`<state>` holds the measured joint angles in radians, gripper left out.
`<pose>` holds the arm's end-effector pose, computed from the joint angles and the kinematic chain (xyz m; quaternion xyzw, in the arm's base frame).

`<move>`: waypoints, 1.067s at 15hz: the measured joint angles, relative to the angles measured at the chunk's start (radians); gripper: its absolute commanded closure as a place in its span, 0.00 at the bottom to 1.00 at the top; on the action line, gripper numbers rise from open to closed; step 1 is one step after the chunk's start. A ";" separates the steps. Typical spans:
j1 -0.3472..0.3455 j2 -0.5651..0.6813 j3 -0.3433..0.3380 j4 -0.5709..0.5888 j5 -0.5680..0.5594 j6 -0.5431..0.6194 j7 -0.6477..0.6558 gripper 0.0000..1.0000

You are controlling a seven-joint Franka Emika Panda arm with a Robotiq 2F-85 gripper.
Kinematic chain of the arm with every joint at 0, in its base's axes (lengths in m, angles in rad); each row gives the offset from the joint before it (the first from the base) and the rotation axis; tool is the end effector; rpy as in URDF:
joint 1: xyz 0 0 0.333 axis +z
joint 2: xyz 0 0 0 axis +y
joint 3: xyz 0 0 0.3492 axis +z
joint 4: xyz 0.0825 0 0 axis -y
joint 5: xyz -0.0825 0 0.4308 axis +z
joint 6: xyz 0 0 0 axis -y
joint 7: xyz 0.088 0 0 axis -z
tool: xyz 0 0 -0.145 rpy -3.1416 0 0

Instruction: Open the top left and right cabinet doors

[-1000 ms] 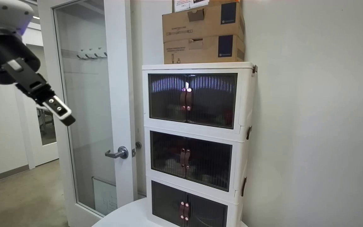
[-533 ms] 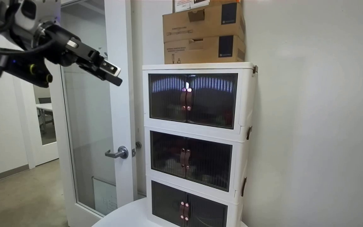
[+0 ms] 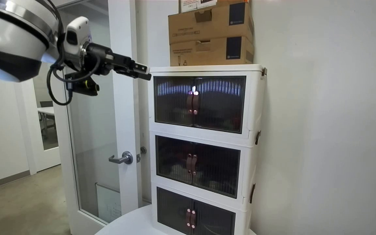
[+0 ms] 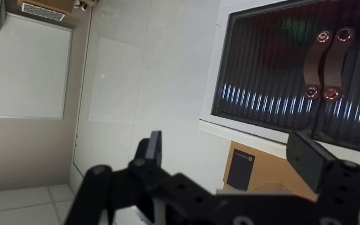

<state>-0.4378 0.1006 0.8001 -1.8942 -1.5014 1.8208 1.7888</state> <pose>0.6504 0.1031 0.5234 0.7107 -0.3286 0.5242 0.3348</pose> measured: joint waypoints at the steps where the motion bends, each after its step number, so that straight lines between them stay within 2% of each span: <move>1: 0.073 0.045 -0.060 0.029 -0.023 -0.015 0.001 0.00; 4: 0.287 0.147 -0.256 0.117 -0.035 -0.013 0.000 0.00; 7: 0.429 0.207 -0.404 0.196 -0.035 0.019 -0.001 0.00; 11: 0.508 0.258 -0.525 0.284 -0.029 0.071 -0.008 0.00; 16: 0.539 0.323 -0.601 0.373 -0.008 0.101 -0.030 0.00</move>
<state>0.1007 0.4235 0.1991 -1.5208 -1.5095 1.9218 1.7586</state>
